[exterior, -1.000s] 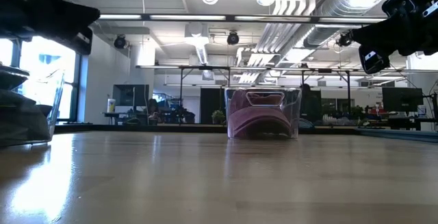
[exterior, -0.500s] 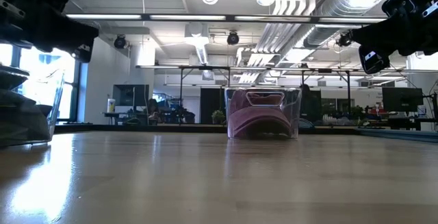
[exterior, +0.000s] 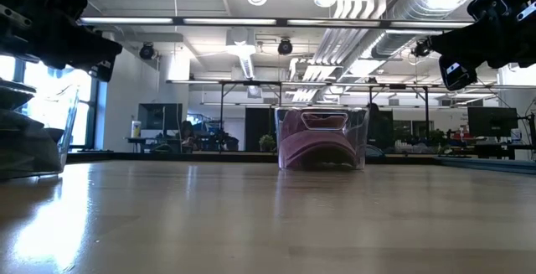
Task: Pick & Place hat
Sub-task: Return to Home Position
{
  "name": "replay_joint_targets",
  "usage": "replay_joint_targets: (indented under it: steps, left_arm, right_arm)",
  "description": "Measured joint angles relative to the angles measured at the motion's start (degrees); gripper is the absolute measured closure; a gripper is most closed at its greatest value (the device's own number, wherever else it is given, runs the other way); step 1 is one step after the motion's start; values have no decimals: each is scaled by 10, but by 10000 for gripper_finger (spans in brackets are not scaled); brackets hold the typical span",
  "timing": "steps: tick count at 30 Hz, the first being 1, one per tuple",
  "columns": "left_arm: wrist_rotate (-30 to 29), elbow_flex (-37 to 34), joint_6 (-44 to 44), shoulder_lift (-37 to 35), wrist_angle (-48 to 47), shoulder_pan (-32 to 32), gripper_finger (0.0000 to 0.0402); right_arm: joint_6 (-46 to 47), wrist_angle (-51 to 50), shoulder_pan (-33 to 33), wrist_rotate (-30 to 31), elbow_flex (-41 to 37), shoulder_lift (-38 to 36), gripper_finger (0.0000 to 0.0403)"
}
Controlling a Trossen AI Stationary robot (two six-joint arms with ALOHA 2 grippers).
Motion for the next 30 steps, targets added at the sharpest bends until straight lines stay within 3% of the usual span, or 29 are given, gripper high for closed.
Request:
replay_joint_targets:
  steps: [5, 14, 30]
  left_arm:
    - [-19, 2, 0, -11, -5, -2, 401]
    - [-4, 2, 103, -58, -8, 84, 401]
    - [-1, 2, 105, -53, -7, 82, 401]
  right_arm:
    - [0, 0, 0, 0, 0, 0, 391]
    - [0, 0, 0, 0, 0, 0, 391]
    - [0, 0, 0, 0, 0, 0, 391]
